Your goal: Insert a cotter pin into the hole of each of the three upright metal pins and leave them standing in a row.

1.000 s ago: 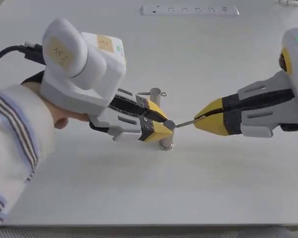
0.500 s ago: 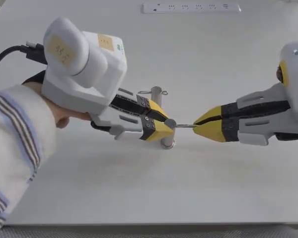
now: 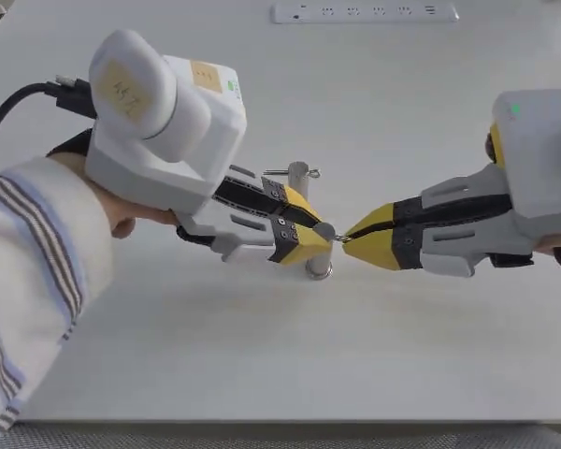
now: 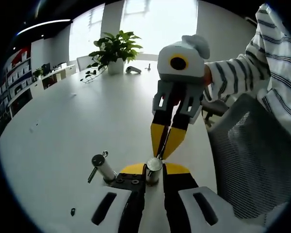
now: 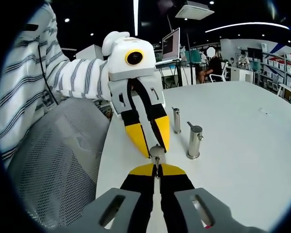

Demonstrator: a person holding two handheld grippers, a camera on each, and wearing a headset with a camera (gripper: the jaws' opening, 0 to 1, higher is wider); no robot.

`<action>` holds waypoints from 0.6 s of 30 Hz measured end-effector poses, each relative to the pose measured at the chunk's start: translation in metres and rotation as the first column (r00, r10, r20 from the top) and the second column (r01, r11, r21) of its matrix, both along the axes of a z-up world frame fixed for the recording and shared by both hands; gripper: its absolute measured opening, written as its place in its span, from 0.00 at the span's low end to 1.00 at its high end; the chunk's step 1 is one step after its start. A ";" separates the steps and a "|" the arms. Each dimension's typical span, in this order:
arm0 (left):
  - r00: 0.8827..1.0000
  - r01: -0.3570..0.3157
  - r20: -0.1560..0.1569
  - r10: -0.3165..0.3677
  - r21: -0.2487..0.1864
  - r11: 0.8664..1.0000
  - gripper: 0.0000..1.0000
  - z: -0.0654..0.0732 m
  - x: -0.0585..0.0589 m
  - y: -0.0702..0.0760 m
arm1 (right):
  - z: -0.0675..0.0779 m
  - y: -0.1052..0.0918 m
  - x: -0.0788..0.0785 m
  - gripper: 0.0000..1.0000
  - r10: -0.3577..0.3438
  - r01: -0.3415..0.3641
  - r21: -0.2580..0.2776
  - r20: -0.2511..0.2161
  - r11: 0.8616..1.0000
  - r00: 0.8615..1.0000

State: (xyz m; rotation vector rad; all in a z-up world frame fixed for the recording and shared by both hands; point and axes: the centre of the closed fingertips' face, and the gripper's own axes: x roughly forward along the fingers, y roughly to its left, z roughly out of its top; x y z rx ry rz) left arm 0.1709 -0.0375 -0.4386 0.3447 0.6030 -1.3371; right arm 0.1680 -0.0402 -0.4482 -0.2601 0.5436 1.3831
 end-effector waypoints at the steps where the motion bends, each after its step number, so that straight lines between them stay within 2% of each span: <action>1: 1.000 -0.001 -0.001 0.001 0.000 1.000 0.10 0.000 0.000 0.000 | 0.000 0.001 0.000 0.00 0.006 -0.006 -0.004 0.005 1.000 1.000; 3: 1.000 -0.005 -0.002 0.005 -0.002 1.000 0.10 0.000 -0.001 0.000 | -0.001 0.003 0.000 0.00 0.018 -0.018 -0.018 0.019 1.000 1.000; 6: 1.000 -0.010 0.005 0.010 -0.008 1.000 0.10 0.000 -0.002 0.000 | 0.001 0.003 -0.001 0.00 0.011 -0.011 -0.017 0.013 1.000 1.000; 7: 1.000 -0.013 0.005 0.013 -0.009 1.000 0.10 0.000 -0.002 0.000 | 0.001 0.002 0.001 0.00 0.001 0.000 -0.021 0.029 1.000 1.000; 11: 1.000 -0.016 0.008 0.016 -0.011 1.000 0.10 0.001 -0.002 0.000 | 0.003 -0.004 -0.003 0.16 0.003 -0.002 -0.036 0.027 0.999 1.000; 12: 1.000 -0.018 0.008 0.018 -0.013 1.000 0.10 0.001 -0.003 0.000 | 0.003 -0.007 -0.006 0.17 0.009 -0.008 -0.047 0.029 0.999 1.000; 16: 1.000 -0.025 0.008 0.026 -0.018 1.000 0.10 0.001 -0.003 0.000 | 0.002 -0.013 -0.006 0.08 -0.004 0.006 -0.063 0.028 0.998 1.000; 18: 1.000 -0.028 0.010 0.028 -0.019 0.999 0.10 0.001 -0.003 0.001 | 0.002 -0.014 -0.005 0.06 -0.020 0.021 -0.064 0.016 0.998 1.000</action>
